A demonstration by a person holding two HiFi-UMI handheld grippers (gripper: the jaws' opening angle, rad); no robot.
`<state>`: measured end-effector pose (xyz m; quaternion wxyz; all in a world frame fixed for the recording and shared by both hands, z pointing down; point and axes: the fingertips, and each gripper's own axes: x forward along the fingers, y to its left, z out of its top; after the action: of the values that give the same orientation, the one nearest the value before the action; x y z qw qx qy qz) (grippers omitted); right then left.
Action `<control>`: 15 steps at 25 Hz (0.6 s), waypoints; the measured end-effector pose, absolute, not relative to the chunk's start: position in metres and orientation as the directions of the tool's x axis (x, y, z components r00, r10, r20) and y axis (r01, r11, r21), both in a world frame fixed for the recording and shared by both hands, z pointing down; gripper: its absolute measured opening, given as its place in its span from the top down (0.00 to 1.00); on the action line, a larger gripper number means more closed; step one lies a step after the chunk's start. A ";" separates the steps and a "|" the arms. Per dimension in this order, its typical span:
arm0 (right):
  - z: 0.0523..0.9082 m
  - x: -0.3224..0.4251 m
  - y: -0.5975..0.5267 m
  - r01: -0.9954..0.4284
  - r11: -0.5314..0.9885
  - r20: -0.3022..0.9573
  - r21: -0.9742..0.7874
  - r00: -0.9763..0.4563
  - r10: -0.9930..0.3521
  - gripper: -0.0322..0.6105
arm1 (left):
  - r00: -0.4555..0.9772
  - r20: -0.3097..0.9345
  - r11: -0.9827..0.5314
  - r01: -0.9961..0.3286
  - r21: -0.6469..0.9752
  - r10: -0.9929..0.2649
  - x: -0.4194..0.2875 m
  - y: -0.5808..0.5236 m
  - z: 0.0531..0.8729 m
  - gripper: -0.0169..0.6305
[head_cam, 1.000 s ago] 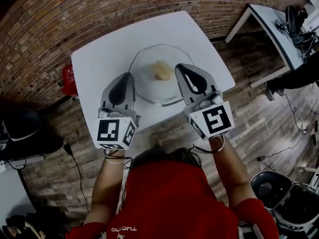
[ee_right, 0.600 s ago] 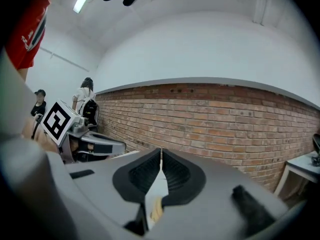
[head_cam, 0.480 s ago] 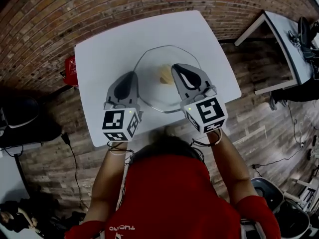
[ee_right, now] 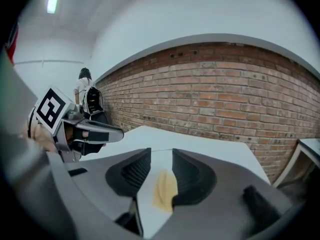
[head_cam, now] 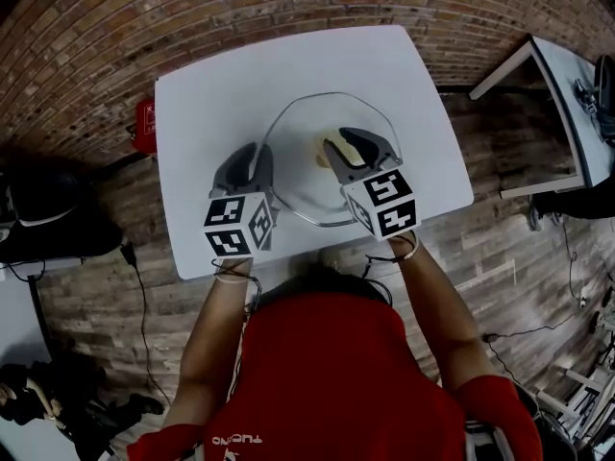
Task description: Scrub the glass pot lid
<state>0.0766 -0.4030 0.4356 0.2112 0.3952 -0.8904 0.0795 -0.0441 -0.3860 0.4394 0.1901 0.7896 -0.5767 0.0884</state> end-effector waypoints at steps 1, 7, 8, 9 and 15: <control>0.444 0.077 -0.404 -0.737 0.676 0.465 0.016 -0.593 -0.657 0.74 | 0.324 0.373 -0.260 -0.942 0.211 -0.870 -0.045 -0.387 0.444 0.80; 0.489 0.085 -0.409 -0.744 0.668 0.588 -0.002 -0.541 -0.601 0.71 | 0.325 0.470 -0.217 -0.938 0.269 -0.821 -0.051 -0.390 0.481 0.70; 0.495 0.086 -0.411 -0.746 0.666 0.605 0.000 -0.530 -0.594 0.71 | 0.330 0.488 -0.209 -0.935 0.285 -0.808 -0.052 -0.390 0.488 0.68; 0.501 0.087 -0.412 -0.747 0.665 0.620 0.003 -0.520 -0.587 0.71 | 0.336 0.506 -0.201 -0.931 0.303 -0.794 -0.052 -0.390 0.495 0.68; 0.526 0.089 -0.417 -0.743 0.669 0.691 -0.004 -0.486 -0.535 0.70 | 0.359 0.589 -0.143 -0.913 0.382 -0.724 -0.052 -0.390 0.527 0.65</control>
<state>0.0895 -0.4167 0.5263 0.3394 0.3768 -0.8482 0.1531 -0.0524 -0.3898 0.5270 0.3552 0.7440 -0.5500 0.1333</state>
